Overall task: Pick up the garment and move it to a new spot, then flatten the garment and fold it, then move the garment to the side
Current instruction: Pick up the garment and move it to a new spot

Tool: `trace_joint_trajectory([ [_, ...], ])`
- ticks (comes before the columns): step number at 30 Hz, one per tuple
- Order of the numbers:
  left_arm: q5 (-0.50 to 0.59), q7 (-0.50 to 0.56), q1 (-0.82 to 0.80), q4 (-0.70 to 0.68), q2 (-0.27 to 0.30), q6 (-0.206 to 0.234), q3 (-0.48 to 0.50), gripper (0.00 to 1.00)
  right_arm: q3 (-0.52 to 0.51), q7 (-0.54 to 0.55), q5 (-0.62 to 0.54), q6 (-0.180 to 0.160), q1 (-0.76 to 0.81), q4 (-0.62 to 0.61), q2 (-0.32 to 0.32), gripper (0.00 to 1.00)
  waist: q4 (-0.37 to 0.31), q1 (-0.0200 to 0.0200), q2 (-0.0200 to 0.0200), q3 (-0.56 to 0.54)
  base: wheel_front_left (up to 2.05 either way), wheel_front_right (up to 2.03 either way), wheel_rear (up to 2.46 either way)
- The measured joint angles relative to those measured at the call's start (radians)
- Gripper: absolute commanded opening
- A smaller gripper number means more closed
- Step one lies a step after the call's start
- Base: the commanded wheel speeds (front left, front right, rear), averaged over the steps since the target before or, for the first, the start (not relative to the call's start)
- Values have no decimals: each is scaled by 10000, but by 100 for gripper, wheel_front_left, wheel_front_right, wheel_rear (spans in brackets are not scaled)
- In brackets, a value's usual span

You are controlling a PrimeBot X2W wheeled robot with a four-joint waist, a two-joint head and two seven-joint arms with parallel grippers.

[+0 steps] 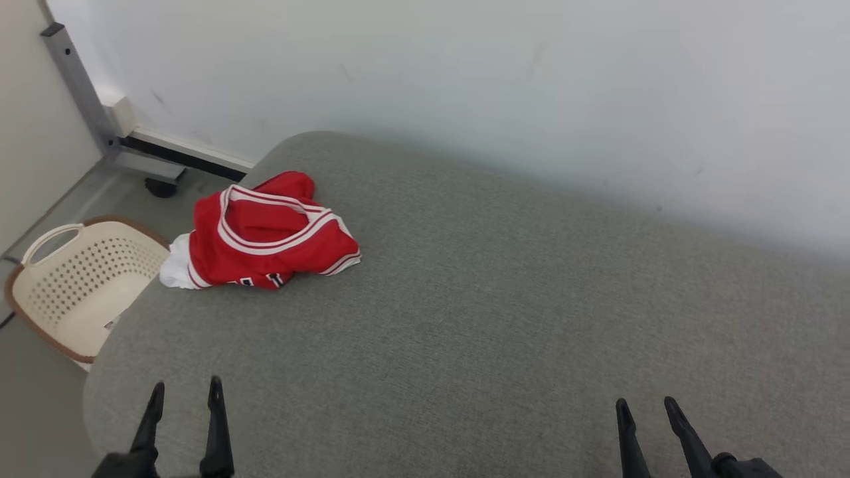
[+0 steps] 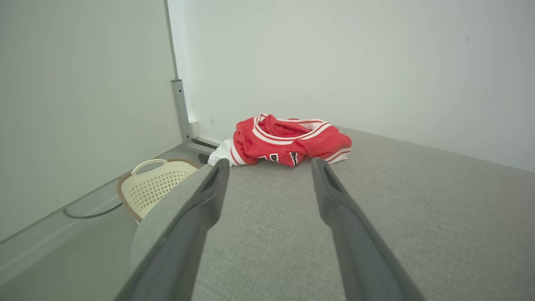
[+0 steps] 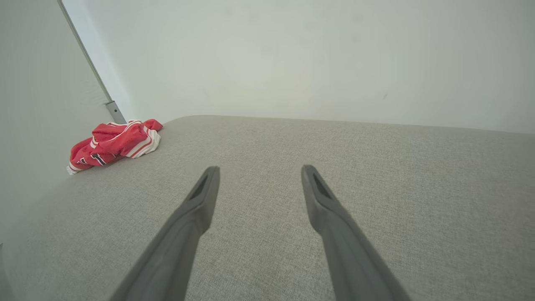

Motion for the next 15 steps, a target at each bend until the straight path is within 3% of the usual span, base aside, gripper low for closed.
trace_joint_trajectory([
  [10,-378,2,-3126,2259,734,-123,447,100,-186,0,-293,0,-948,-82,10,100,-1630,1,1,655,0,0,0],
  [15,-1110,752,-5573,4230,1879,-171,1085,100,-134,0,-251,0,-1781,-194,6,100,-3057,3,1,1622,0,0,0],
])
